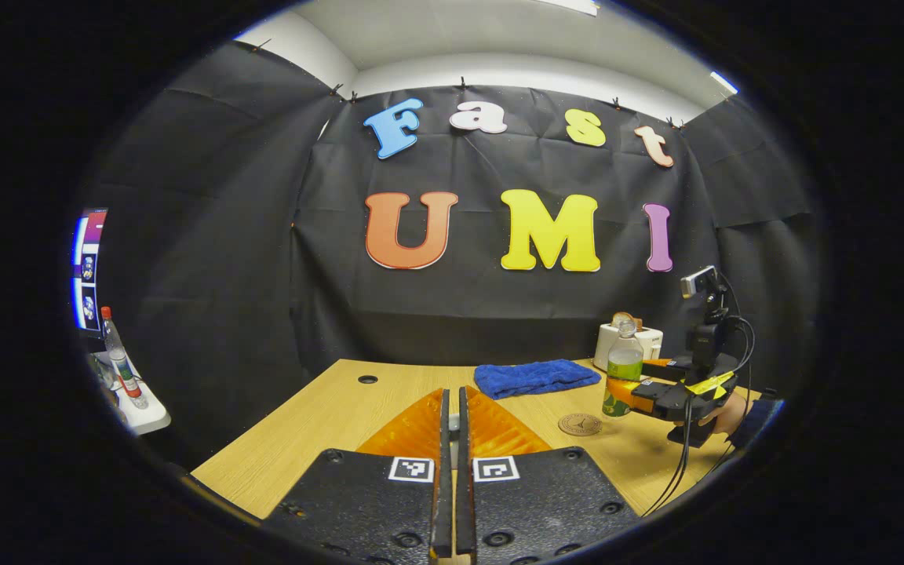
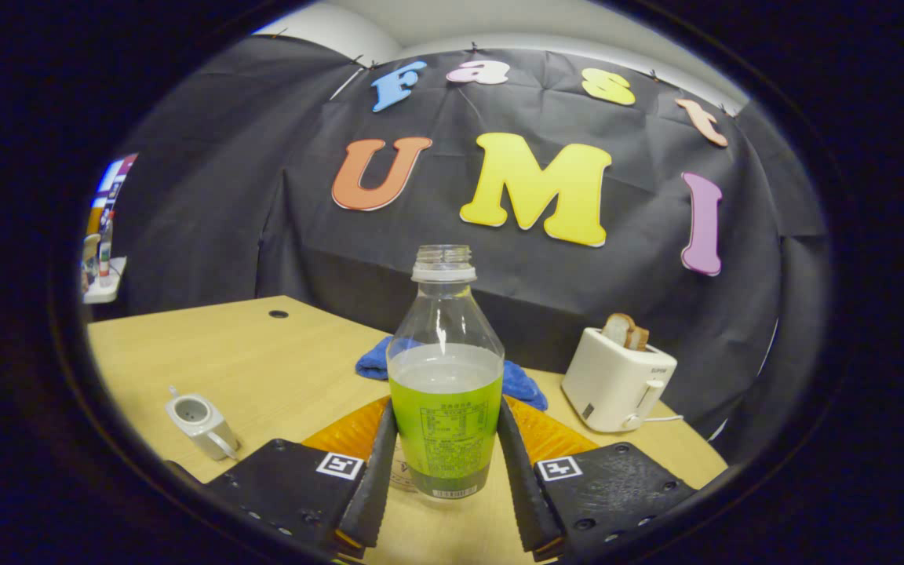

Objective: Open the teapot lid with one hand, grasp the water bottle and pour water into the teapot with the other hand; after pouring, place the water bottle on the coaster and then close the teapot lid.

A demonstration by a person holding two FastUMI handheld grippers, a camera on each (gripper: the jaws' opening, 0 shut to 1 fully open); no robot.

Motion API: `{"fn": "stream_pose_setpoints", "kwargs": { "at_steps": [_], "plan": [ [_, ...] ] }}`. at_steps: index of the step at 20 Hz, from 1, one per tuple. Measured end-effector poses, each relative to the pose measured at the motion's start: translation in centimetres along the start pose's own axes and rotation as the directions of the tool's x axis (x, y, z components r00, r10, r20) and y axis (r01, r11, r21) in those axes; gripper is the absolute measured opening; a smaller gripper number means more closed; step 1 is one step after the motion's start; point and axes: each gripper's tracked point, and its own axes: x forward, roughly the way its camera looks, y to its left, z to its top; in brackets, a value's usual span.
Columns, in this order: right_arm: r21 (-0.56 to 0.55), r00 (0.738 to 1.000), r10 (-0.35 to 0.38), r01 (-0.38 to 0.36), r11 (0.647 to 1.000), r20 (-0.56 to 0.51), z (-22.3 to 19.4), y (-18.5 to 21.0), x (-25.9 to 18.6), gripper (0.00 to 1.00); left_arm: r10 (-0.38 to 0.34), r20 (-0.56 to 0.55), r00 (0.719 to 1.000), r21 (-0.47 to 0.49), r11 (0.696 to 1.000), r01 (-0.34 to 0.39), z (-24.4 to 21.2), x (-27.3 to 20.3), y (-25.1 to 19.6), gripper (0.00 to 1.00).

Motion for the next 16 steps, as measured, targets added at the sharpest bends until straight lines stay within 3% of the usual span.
{"fn": "stream_pose_setpoints", "kwargs": {
  "at_steps": [6, 11, 16],
  "plan": [
    [0.162, 0.998, -0.041, 0.032, 0.986, 0.049, -0.2, 0.8, 2.7, 0.67, -0.017, -0.013, 1.000, 0.002, 1.000, 0.017, -0.6, 0.4, -0.7, 0.04],
    [0.177, 1.000, -0.013, 0.015, 0.984, -0.010, -2.6, 1.5, 5.0, 0.68, -0.023, -0.024, 0.999, 0.001, 1.000, 0.023, -1.2, 1.0, -1.3, 0.04],
    [0.197, 1.000, 0.007, -0.012, 0.980, 0.024, -2.3, 1.2, 3.8, 0.74, -0.022, -0.039, 0.999, 0.014, 1.000, 0.022, -2.1, 2.3, -2.2, 0.04]
  ]
}}
